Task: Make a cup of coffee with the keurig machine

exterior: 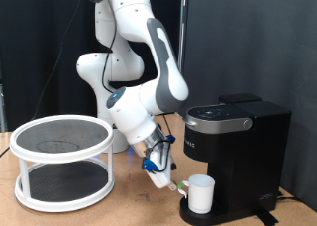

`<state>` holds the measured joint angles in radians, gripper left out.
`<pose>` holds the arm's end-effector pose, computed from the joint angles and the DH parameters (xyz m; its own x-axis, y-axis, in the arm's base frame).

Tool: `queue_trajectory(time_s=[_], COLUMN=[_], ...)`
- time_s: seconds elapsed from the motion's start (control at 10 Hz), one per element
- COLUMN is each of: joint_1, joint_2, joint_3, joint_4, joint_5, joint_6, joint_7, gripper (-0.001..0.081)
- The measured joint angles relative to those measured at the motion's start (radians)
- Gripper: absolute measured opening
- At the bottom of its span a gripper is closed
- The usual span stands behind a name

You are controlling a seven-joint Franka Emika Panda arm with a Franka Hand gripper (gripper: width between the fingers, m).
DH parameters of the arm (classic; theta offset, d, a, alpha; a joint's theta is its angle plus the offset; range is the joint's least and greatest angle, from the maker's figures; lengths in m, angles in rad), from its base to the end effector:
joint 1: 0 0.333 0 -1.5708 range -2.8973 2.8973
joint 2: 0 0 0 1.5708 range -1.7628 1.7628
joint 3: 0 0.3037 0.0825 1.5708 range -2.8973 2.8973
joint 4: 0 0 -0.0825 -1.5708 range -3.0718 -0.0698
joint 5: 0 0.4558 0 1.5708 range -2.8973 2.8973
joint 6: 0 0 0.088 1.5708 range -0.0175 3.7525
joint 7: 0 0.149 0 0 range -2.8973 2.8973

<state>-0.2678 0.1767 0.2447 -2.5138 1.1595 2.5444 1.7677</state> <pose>0.4805 0.0077 0.0890 -0.9193 -0.2052 -0.3359 -0.3514 0.8121 0.4658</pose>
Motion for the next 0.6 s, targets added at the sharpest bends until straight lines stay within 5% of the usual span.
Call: queue_trajectory(time_s=[0.3,0.6], joint_1=[-0.047,-0.049], joint_2=[-0.084,-0.102], joint_3=[-0.029,-0.028], joint_4=[-0.063,-0.060], joint_5=[-0.012,0.013], joint_6=[-0.088,-0.135], joint_7=[-0.052,-0.055], gripper=[0.0808,0.0808])
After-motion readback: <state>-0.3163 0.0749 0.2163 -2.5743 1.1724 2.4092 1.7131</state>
